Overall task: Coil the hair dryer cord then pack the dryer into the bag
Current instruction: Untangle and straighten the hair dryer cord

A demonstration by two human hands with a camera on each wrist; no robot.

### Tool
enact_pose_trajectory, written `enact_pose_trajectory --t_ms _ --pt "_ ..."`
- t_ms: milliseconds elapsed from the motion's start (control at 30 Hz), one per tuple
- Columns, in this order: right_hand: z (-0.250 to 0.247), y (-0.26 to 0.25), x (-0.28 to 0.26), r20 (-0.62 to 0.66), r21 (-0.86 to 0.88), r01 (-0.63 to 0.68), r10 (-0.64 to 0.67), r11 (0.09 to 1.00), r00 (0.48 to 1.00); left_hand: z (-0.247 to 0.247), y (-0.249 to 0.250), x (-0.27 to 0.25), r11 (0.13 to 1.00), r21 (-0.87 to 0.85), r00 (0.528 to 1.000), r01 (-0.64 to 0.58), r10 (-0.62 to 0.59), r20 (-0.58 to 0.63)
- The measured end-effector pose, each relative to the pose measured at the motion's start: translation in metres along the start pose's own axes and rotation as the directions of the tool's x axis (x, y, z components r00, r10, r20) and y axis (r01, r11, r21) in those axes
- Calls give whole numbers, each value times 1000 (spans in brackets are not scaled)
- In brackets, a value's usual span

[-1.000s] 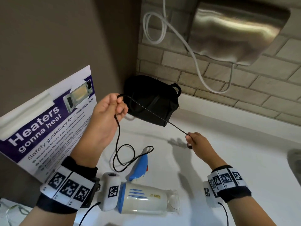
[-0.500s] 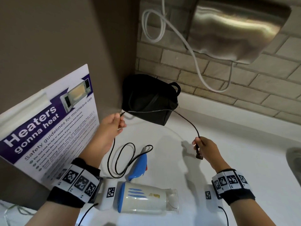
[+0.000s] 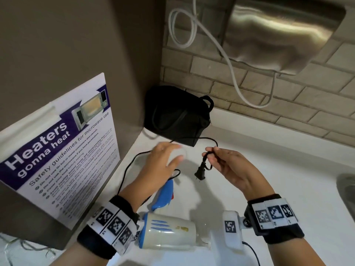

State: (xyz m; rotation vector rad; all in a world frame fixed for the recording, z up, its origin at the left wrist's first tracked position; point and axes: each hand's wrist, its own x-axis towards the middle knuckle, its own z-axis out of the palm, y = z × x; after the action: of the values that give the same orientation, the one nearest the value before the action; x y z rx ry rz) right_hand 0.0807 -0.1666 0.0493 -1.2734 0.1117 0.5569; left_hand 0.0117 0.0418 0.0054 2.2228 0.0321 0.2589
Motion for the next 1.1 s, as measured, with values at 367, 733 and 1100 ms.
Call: enact_pose_trajectory --t_ms 367,733,1100 --pt "24 0 -27 74 -373 241 -230 896 970 8 34 -7 748 -619 961 239 -90 263" --pt "42 24 -33 128 -428 4 57 904 990 8 38 -9 706 -638 947 307 -161 277" --pt "43 25 -29 85 -82 75 -68 994 994 9 34 -10 807 -538 966 243 -252 60"
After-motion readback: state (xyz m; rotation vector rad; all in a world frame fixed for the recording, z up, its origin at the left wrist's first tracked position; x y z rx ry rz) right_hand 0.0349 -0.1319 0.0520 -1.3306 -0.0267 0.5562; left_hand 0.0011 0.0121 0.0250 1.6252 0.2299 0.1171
